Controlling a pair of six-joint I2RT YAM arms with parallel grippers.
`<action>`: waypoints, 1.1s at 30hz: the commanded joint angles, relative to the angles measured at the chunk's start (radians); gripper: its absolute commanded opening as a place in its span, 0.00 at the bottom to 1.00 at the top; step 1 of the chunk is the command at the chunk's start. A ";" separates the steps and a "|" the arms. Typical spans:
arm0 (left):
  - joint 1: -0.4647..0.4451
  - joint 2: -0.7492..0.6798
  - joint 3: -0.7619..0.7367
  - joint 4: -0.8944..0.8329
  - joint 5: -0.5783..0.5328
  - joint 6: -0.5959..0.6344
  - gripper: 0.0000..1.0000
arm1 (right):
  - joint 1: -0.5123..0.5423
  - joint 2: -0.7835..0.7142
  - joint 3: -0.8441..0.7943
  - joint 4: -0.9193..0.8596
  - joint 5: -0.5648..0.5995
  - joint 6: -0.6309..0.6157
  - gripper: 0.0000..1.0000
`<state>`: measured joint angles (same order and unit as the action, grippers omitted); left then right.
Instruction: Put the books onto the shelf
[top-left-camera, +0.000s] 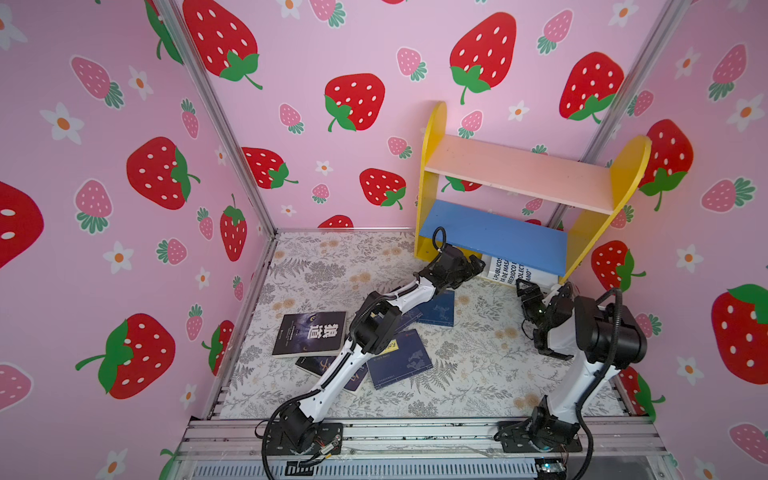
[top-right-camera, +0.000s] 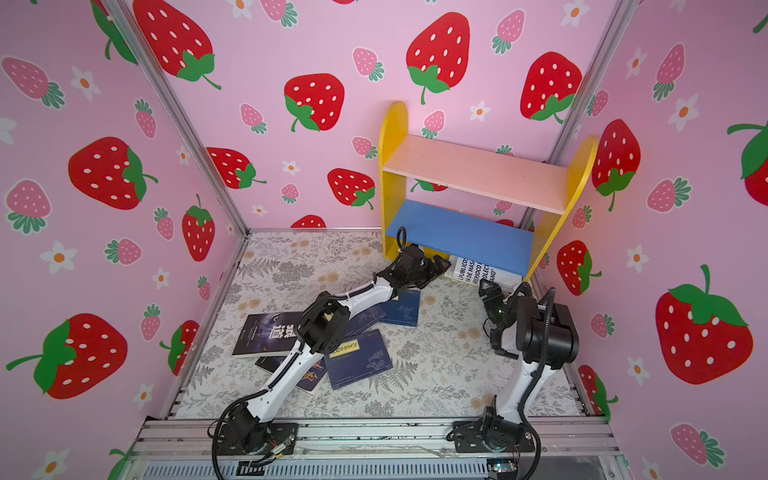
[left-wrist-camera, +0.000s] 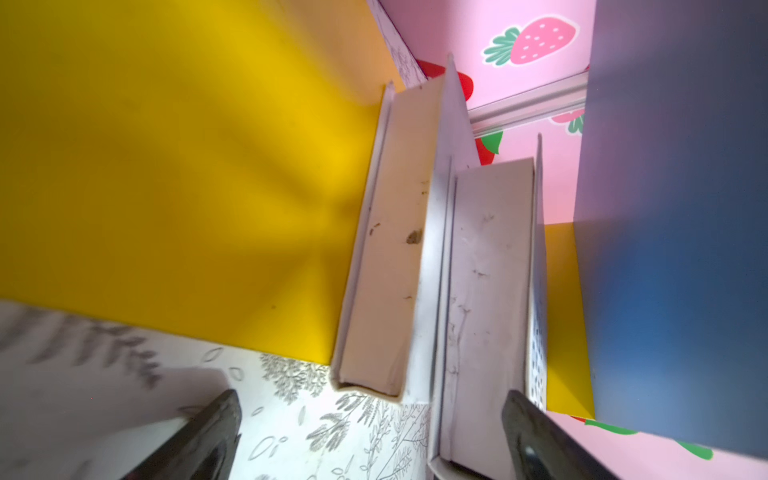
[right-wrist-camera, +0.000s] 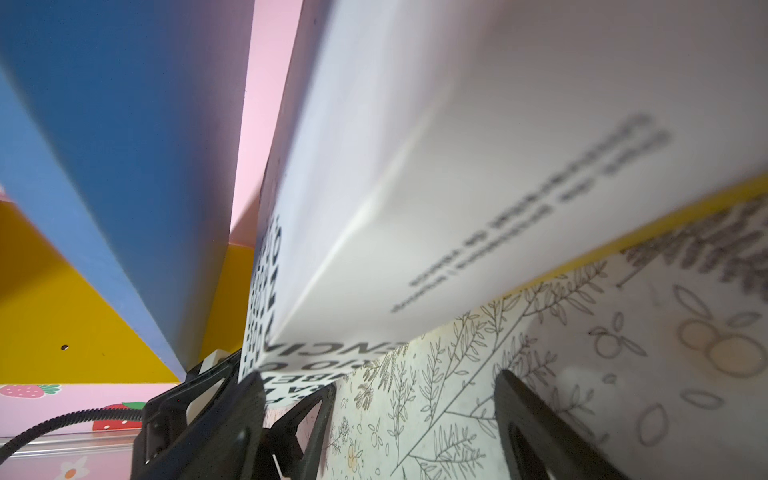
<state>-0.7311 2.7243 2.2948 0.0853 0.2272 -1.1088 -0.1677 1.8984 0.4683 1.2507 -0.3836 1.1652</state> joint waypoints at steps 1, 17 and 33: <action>0.013 -0.043 -0.026 0.038 -0.036 0.040 0.99 | -0.006 -0.031 -0.003 -0.050 0.004 0.001 0.87; 0.018 -0.232 -0.356 0.183 -0.038 0.087 0.99 | -0.006 0.019 0.035 -0.148 0.046 0.026 0.81; 0.032 -0.219 -0.394 0.279 0.045 0.052 0.99 | -0.006 0.015 0.012 -0.137 0.100 0.052 0.81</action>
<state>-0.7059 2.5103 1.9095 0.3202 0.2543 -1.0500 -0.1677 1.9167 0.5041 1.1950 -0.3229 1.2282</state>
